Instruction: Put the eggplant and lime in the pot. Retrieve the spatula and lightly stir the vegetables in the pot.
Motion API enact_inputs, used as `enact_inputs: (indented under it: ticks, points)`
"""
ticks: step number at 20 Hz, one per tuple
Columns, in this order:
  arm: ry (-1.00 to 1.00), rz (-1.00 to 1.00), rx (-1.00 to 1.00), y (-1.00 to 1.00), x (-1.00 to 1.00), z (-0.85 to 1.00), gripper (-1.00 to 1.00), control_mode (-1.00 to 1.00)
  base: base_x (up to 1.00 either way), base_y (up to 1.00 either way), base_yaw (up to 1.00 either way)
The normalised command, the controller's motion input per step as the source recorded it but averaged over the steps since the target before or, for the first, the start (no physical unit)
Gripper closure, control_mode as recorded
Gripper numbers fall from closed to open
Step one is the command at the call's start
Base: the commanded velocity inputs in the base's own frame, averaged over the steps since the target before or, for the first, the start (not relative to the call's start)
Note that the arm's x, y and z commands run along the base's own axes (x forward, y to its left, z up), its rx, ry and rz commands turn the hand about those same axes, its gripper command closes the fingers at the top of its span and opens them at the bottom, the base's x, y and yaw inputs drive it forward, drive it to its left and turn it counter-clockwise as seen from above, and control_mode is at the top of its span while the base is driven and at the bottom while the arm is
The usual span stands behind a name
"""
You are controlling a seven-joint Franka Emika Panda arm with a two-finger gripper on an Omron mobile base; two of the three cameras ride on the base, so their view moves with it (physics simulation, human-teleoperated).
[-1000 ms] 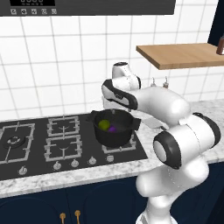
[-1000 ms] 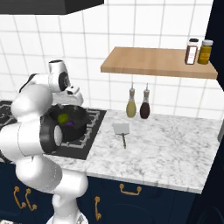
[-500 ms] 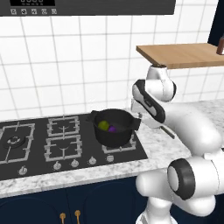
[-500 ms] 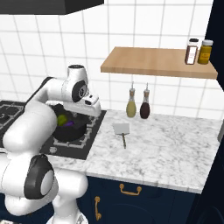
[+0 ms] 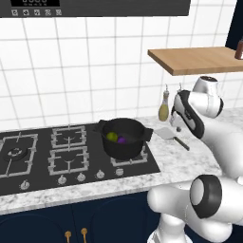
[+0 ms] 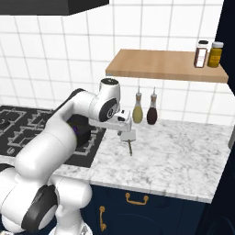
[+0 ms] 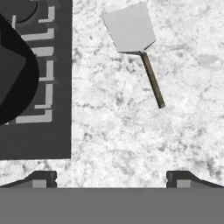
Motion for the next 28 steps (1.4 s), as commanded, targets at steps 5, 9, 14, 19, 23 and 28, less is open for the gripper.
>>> enact_inputs:
  ticks: [5,9,14,19,23,28]
  points:
    - [-0.08,0.26,0.03,-0.55,0.00,-0.35,-1.00,-1.00,0.00,0.00,0.00]
    - [-0.18,0.29,0.00,-0.15,-0.02,-0.66,-1.00,-1.00,0.00,0.00,0.00]
    - [-0.06,0.16,0.00,-0.20,0.11,-0.47,-1.00,-1.00,0.00,0.00,0.00]
    - [0.00,0.07,0.00,-0.12,0.15,-0.34,-1.00,-1.00,0.00,0.00,0.00]
    - [0.00,0.03,0.00,0.00,0.27,-0.27,-1.00,-1.00,0.00,0.00,0.00]
    - [0.04,0.00,0.00,-0.08,0.34,-0.17,-1.00,-1.00,0.00,0.00,0.00]
